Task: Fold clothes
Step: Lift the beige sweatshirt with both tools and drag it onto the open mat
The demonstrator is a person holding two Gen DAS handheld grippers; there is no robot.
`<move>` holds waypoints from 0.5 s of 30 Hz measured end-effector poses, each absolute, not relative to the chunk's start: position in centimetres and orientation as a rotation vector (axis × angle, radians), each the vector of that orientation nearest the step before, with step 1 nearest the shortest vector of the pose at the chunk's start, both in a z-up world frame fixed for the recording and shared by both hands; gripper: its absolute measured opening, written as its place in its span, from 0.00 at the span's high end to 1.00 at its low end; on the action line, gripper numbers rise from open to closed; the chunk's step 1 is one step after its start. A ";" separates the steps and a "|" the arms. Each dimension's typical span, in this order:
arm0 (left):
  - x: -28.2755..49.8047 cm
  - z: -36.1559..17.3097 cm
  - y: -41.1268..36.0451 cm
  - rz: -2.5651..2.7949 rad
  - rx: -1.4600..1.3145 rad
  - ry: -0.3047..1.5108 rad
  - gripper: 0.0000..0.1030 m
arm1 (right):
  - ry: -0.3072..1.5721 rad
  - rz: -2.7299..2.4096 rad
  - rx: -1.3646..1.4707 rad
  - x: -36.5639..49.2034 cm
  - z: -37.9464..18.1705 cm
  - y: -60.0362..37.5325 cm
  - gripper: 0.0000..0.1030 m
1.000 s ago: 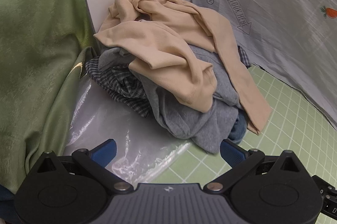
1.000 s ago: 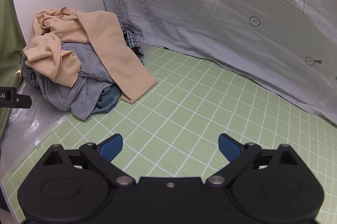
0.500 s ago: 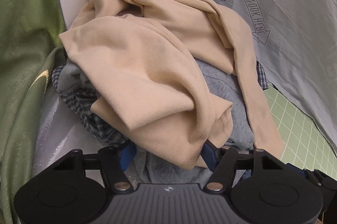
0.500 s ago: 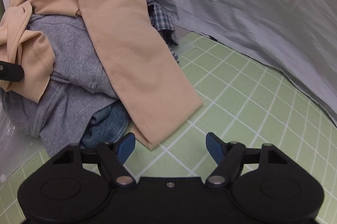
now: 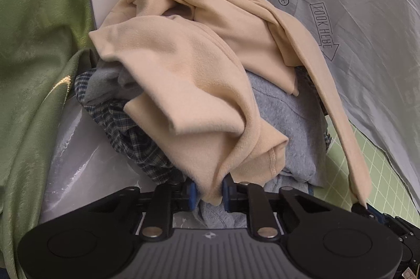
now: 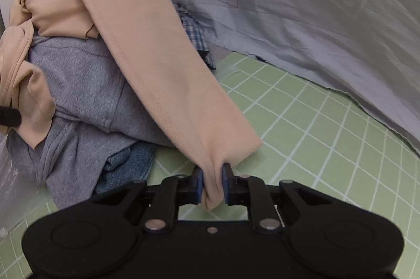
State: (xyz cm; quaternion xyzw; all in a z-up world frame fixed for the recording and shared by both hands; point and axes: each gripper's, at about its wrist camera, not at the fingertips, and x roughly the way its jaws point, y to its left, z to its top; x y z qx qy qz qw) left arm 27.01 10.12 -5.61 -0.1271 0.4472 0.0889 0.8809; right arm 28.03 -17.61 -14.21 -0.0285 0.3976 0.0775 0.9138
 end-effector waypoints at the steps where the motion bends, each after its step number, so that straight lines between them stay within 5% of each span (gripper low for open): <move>1: 26.6 -5.2 10.2 0.184 -0.269 0.926 0.83 | 0.803 0.142 -0.061 27.3 -13.7 -18.1 0.86; 15: 15.9 0.7 7.0 0.056 -0.269 0.833 0.91 | 0.704 -0.276 -0.017 11.1 -8.4 -29.2 0.87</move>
